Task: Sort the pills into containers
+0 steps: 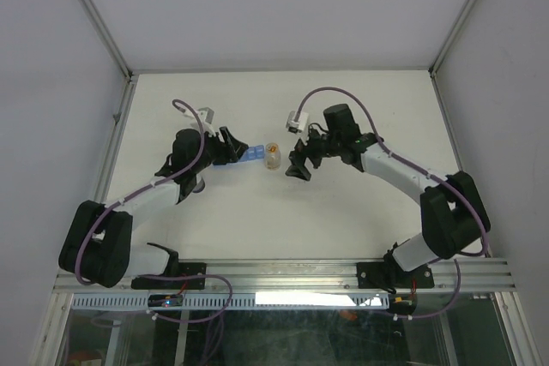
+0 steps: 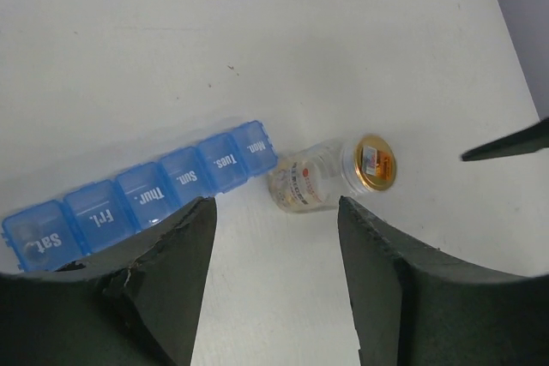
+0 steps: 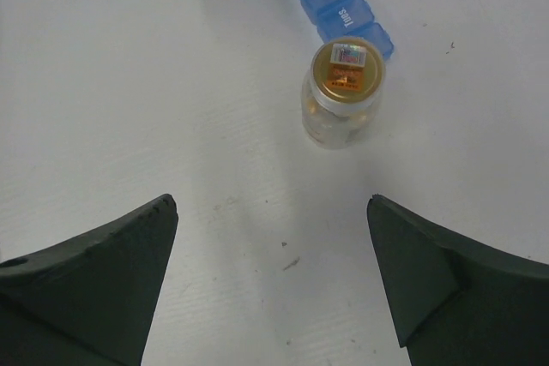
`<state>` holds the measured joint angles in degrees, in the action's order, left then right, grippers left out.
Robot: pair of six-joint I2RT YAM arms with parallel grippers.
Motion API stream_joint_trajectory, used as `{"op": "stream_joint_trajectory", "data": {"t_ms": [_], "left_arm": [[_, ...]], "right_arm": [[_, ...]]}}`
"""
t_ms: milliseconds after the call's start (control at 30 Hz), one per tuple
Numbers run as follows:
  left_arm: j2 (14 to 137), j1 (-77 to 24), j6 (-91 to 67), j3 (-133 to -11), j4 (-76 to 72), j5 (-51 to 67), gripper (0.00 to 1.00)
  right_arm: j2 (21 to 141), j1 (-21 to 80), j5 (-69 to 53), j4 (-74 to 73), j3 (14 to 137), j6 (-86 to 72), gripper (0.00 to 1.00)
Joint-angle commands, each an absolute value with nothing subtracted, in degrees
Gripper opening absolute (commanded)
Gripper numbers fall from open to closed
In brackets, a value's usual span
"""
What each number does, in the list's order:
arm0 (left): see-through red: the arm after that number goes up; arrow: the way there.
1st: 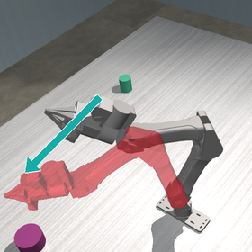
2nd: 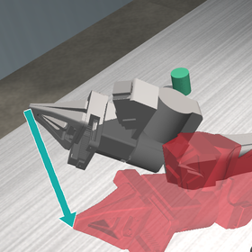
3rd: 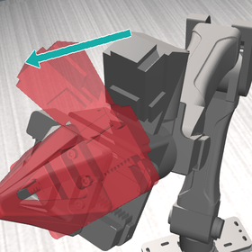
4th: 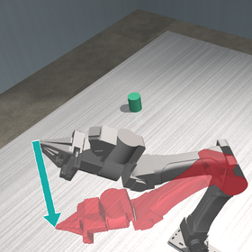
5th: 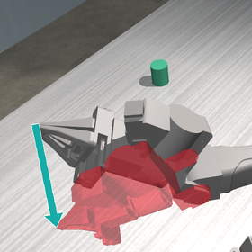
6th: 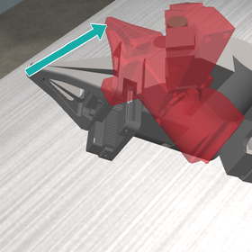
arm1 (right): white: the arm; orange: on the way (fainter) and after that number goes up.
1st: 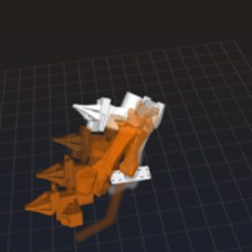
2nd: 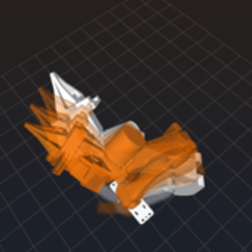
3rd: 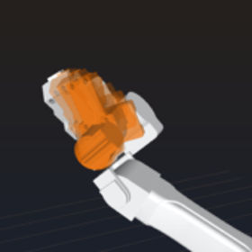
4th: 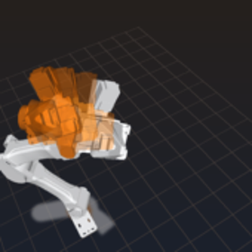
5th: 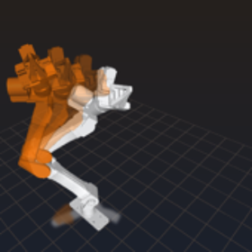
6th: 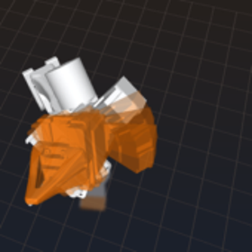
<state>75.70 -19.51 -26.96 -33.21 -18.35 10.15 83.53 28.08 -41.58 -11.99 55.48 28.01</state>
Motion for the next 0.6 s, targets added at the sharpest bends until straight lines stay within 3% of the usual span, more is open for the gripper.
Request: {"op": "stream_joint_trajectory", "data": {"t_ms": [0,100,200,400,567], "left_arm": [[70.42,-19.43,-27.7,-30.28,-24.52,16.73,0.64],[65.2,-19.13,-26.46,-28.01,-24.98,16.35,0.77],[58.54,-18.99,-26.67,-24.8,-25.98,13.31,0.98],[50.98,-18.99,-27.51,-17.71,-31.89,14.63,0.99],[50.06,-18.98,-28.07,-16.95,-31.4,15.38,0.99]], "right_arm": [[89.95,34.24,-25.52,-8.03,63.06,22.41,0.96],[94.01,35.17,-21.05,-9.07,68.32,20.4,0.96],[96.58,35.91,-20.61,-9.55,71.27,20.17,0.96],[101.76,37.46,-19.26,-10.4,74.08,18.9,0.95],[105.9,38.64,-18.42,-12.49,76.99,18.12,0.89]]}}
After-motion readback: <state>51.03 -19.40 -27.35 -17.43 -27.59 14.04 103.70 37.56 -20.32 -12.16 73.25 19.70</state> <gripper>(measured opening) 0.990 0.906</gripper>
